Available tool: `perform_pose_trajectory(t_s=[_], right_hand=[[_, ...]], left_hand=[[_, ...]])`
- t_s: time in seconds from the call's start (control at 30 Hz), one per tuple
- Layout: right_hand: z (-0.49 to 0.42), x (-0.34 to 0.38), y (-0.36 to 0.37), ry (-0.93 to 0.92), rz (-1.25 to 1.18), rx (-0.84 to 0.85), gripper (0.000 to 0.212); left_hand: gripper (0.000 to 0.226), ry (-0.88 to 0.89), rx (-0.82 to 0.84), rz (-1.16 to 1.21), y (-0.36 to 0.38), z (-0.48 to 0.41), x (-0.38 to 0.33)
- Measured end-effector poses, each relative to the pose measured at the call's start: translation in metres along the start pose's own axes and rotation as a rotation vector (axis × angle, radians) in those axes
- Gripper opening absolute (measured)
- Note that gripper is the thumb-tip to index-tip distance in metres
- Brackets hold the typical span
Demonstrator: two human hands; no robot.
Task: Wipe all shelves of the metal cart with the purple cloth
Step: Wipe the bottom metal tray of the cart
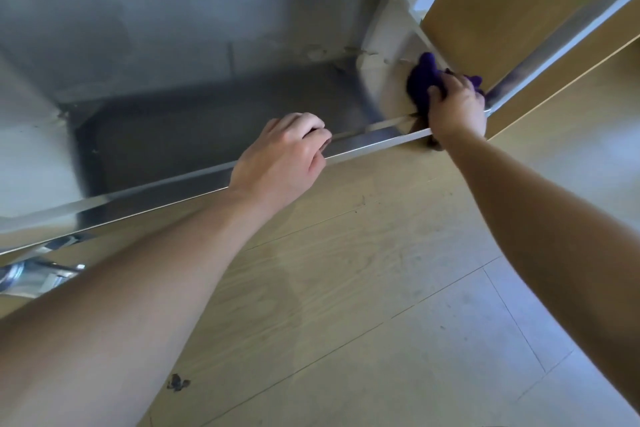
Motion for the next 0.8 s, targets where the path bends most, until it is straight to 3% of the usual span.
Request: perform_pose_trajectory(t_s=[0.07, 0.13, 0.3, 0.37, 0.43, 0.63, 0.73, 0.8], right_hand=[[-0.006, -0.005, 0.001, 0.160, -0.005, 0.029, 0.044], [-0.005, 0.025, 0.008, 0.164, 0.001, 0.048, 0.044], [0.046, 0.154, 0.047, -0.380, -0.041, 0.105, 0.042], [0.056, 0.163, 0.048, -0.479, -0.062, 0.098, 0.042], [0.040, 0.135, 0.039, -0.413, -0.028, 0.065, 0.042], [-0.021, -0.005, 0.009, 0.069, 0.042, 0.070, 0.046], [-0.029, 0.013, 0.017, 0.154, 0.020, 0.115, 0.047], [-0.026, 0.063, 0.031, 0.002, 0.001, 0.127, 0.046]], left_hand=[[0.023, -0.008, 0.002, 0.006, 0.000, -0.001, -0.001], [0.024, -0.016, -0.002, 0.013, 0.000, -0.001, -0.002], [0.025, -0.010, 0.012, -0.002, -0.002, 0.002, -0.001], [0.025, -0.010, 0.024, 0.008, -0.002, 0.004, 0.000], [0.027, -0.007, 0.023, 0.019, -0.002, 0.005, 0.000], [0.026, -0.013, 0.018, 0.017, -0.001, 0.004, -0.004], [0.026, -0.023, 0.022, 0.021, 0.000, 0.003, -0.006], [0.027, -0.019, 0.022, 0.014, 0.001, 0.003, -0.008]])
Point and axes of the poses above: each hand's wrist, its own z-axis away from the middle knuckle, its own y-axis out of the palm, x = y × z, the point moved 8 cm from there along -z, towards the middle knuckle, and after that the axes turned 9 degrees about -y, right-handed, at the moved point
